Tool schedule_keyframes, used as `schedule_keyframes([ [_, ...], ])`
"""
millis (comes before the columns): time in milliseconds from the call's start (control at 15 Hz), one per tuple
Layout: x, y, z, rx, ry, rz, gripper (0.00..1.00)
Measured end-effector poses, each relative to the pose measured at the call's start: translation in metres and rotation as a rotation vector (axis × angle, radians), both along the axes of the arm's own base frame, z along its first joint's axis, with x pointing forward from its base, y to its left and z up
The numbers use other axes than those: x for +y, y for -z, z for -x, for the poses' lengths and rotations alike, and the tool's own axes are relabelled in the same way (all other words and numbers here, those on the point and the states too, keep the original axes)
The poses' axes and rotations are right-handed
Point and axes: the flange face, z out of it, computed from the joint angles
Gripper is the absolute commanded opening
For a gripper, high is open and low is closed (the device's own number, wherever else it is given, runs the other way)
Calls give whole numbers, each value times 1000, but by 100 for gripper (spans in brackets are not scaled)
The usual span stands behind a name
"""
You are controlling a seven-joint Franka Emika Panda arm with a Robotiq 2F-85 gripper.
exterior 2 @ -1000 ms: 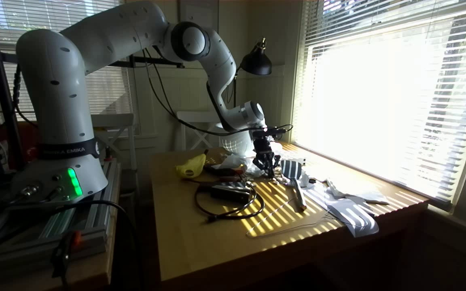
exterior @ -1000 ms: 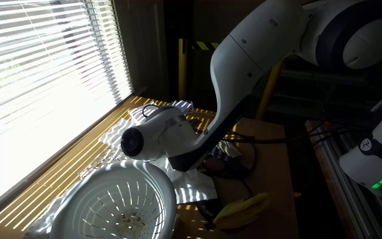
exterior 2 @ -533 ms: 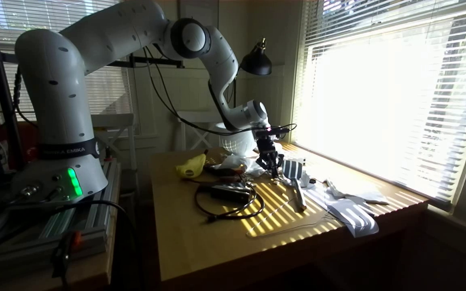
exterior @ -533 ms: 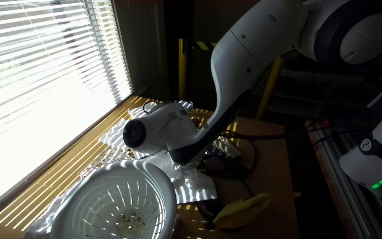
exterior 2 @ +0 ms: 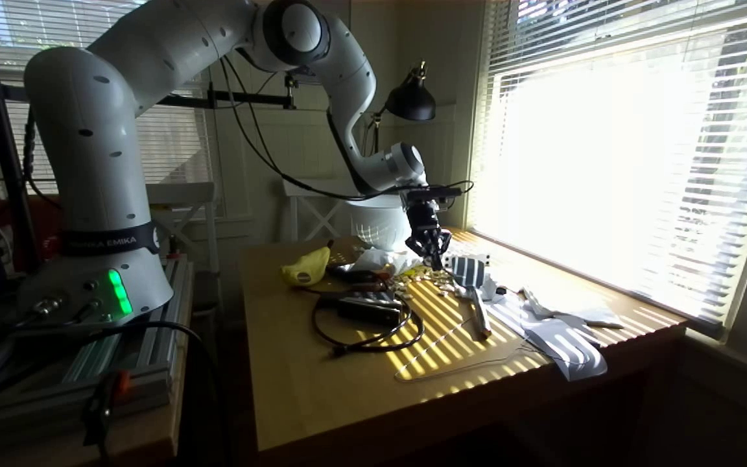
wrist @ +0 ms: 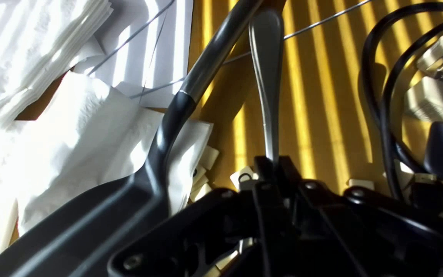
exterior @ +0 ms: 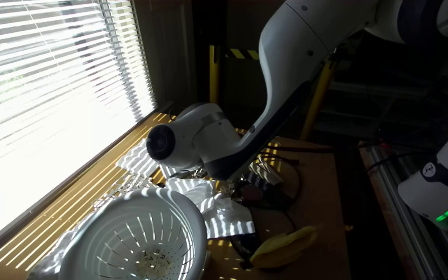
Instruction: Use the silver spoon to place some tiles in the colander.
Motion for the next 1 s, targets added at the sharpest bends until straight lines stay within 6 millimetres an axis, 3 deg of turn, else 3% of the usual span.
schedule_keyframes([
  [533, 1, -84, 5, 53, -80, 82, 2],
  [733, 18, -112, 3, 57, -145, 98, 2],
  [933, 47, -127, 4, 60, -225, 106, 2],
  [1000, 59, -131, 4, 59, -250, 104, 8],
])
